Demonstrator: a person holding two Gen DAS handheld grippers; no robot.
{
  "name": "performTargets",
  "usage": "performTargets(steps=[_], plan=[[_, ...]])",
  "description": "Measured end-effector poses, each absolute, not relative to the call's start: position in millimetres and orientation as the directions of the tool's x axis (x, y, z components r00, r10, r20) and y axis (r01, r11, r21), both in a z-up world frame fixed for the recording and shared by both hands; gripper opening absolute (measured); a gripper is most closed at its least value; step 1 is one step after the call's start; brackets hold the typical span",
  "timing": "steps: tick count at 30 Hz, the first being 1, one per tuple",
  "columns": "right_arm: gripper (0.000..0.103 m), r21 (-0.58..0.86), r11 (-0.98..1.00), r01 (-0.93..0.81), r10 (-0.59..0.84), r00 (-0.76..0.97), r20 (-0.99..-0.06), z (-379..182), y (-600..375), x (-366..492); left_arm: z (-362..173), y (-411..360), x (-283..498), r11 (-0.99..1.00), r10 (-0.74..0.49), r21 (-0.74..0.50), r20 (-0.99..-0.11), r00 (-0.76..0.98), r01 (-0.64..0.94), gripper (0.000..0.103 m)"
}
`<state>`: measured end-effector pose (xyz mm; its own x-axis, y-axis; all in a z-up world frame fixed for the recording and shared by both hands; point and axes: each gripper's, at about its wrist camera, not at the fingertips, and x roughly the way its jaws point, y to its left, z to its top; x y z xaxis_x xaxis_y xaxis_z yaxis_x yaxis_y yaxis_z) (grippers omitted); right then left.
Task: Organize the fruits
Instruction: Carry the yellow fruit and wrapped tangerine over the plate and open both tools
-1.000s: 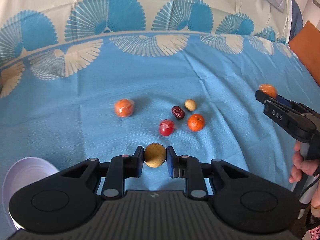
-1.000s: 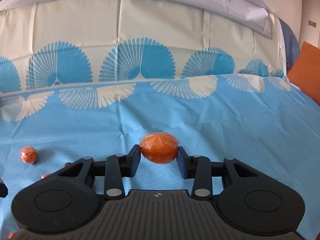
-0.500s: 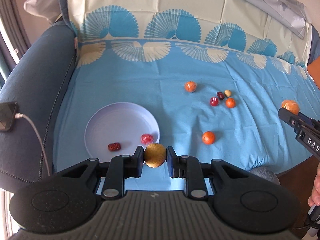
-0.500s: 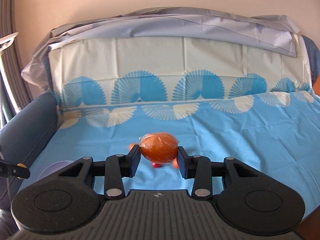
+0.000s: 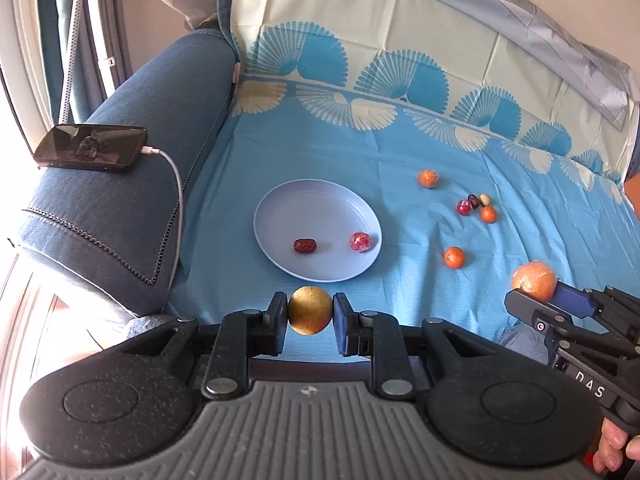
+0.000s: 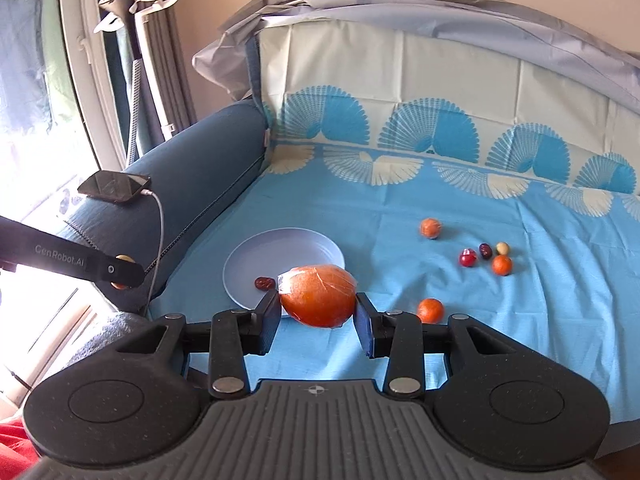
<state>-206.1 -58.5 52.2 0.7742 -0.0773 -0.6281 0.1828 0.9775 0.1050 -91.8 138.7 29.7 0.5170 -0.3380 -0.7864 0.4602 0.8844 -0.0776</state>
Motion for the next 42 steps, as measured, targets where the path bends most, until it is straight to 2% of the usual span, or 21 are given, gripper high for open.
performTargets(steps=[10,31,42], plan=[[0.041,0.036,0.987,0.156,-0.098,0.768,-0.633,60.2,-37.5,-199.2,25.9,158.4,-89.4,0.892,-0.362,-0.128,-0.778,0.514,0.434,0.026],[0.041,0.041,0.983,0.179,-0.108,0.740,-0.664,51.5,-38.6,-186.2,20.1,149.2,-74.9,0.887,-0.365,-0.128,-0.783,0.503,0.443,0.026],[0.041,0.066,0.981,0.181,-0.088,0.726,-0.682,39.6,-47.9,-151.9,18.5,130.0,-32.9,0.886,-0.369,-0.130,-0.778,0.508,0.445,0.026]])
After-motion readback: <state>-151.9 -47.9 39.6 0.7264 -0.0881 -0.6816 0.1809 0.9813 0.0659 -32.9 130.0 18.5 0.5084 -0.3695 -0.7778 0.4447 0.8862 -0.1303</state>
